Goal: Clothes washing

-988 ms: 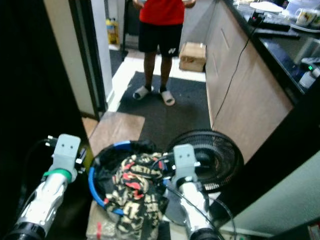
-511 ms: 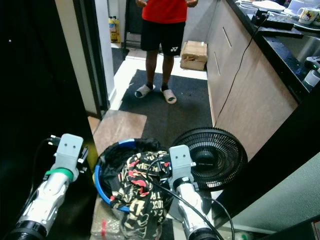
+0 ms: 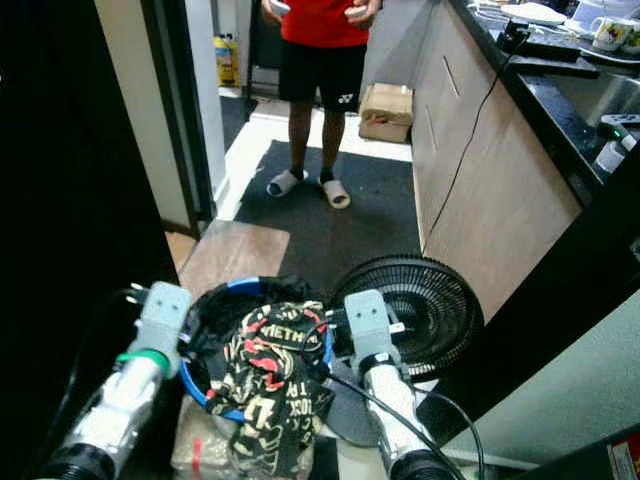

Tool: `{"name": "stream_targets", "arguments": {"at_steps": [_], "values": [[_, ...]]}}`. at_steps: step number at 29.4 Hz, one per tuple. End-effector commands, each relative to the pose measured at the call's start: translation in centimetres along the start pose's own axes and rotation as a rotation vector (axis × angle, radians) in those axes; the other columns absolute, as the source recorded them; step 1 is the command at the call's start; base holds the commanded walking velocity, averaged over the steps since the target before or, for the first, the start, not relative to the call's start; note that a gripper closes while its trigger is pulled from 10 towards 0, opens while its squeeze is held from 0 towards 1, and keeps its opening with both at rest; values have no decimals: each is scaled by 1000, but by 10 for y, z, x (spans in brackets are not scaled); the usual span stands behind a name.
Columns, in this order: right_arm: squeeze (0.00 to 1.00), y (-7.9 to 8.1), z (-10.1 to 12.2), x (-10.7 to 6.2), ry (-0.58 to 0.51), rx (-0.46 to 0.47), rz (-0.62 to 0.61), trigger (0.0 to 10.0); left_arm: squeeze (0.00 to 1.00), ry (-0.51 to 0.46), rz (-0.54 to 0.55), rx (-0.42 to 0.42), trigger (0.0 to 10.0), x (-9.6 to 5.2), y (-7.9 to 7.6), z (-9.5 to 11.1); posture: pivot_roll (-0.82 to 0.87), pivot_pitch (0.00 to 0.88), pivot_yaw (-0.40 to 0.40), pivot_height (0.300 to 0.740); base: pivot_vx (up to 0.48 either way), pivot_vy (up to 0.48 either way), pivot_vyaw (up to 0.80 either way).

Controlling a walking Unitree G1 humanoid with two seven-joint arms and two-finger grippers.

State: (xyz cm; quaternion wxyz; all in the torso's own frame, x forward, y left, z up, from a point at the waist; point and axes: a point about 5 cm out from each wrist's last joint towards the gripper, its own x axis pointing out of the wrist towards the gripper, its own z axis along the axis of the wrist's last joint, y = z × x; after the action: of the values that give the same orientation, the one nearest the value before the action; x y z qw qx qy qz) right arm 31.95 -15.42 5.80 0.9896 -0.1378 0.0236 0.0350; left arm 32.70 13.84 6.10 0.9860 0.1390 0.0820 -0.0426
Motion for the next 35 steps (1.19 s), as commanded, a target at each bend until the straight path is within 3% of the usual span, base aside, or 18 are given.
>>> {"name": "stream_targets", "arguments": {"at_steps": [1,6,19,24,28,32,33,35], "values": [[0,-1,-3,-1,12,-19,2,10000,0,3,-25,14,10000,1,-10,0,62,120,4,740,0,0,0],[0,-5,7,6,-17,34,18,10000,0,-26,-45,-25,10000,7,-24,16,47,149,9,740,0,0,0],[0,-8,17,14,-38,73,22,10000,0,-15,-13,-75,10000,14,-18,20,33,210,5,740,0,0,0],[0,-11,22,13,-63,59,114,10000,0,-51,52,-116,10000,28,6,43,34,277,16,740,0,0,0],[0,-9,25,16,-67,56,127,10000,0,-61,67,-125,10000,29,12,47,42,285,17,740,0,0,0],[0,1,44,34,-67,86,130,10000,0,-86,96,-141,10000,28,25,51,72,292,5,740,0,0,0],[0,12,53,43,-48,125,140,10000,0,-98,113,-150,10000,25,31,51,99,292,-12,740,0,0,0],[0,12,53,43,-48,125,140,10000,0,-98,113,-150,10000,25,31,51,99,292,-12,740,0,0,0]]}}
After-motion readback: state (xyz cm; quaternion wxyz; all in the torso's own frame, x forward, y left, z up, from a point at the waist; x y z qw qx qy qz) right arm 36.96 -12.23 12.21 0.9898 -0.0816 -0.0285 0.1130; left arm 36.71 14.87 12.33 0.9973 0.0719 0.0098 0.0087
